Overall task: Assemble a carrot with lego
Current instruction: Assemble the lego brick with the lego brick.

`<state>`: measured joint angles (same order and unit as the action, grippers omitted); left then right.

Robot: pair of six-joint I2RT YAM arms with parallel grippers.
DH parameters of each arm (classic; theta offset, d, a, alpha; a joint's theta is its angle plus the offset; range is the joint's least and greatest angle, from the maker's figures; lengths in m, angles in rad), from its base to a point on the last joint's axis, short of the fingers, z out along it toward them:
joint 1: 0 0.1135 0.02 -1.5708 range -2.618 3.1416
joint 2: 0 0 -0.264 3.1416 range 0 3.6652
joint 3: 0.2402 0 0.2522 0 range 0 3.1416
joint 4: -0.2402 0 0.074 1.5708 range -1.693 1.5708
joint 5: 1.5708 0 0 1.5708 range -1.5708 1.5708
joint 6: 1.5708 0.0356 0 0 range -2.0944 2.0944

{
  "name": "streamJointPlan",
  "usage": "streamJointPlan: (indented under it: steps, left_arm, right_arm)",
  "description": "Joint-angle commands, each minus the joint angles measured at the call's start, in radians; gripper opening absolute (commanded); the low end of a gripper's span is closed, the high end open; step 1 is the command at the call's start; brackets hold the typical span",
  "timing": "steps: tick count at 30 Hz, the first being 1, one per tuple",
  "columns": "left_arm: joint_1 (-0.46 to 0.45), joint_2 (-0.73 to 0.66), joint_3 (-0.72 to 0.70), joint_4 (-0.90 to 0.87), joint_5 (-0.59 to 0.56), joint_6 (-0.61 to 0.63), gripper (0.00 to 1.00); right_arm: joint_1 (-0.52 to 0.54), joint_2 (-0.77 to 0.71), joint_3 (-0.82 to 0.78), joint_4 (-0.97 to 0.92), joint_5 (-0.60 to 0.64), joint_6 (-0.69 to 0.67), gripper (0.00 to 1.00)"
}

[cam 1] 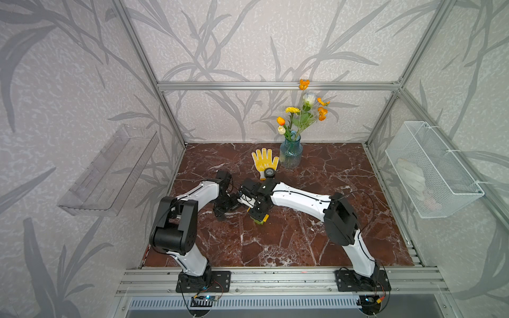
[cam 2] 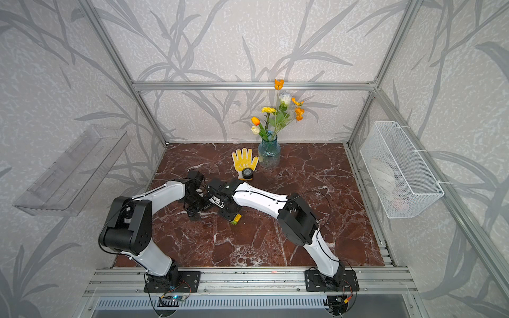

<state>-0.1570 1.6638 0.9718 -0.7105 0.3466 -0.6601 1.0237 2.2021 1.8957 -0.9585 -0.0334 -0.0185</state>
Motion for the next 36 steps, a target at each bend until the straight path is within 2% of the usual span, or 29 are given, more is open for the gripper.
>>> streamJointPlan:
  steps: [1, 4, 19, 36]
  left_arm:
    - [0.004, -0.023, 0.005, -0.030, -0.003, 0.020, 1.00]
    - [0.004, -0.025, 0.004, -0.029, -0.003, 0.020, 1.00]
    - [0.004, -0.034, -0.010, -0.028, -0.001, 0.017, 1.00]
    - [0.004, -0.045, -0.016, -0.032, -0.006, 0.019, 1.00]
  right_arm:
    - [0.006, 0.141, -0.041, -0.113, -0.038, -0.021, 0.32]
    - [-0.026, 0.138, -0.069, -0.078, -0.046, -0.012, 0.29]
    - [-0.024, 0.175, -0.122, -0.002, -0.045, 0.011, 0.29]
    - [-0.023, 0.216, -0.099, -0.035, -0.002, 0.034, 0.29]
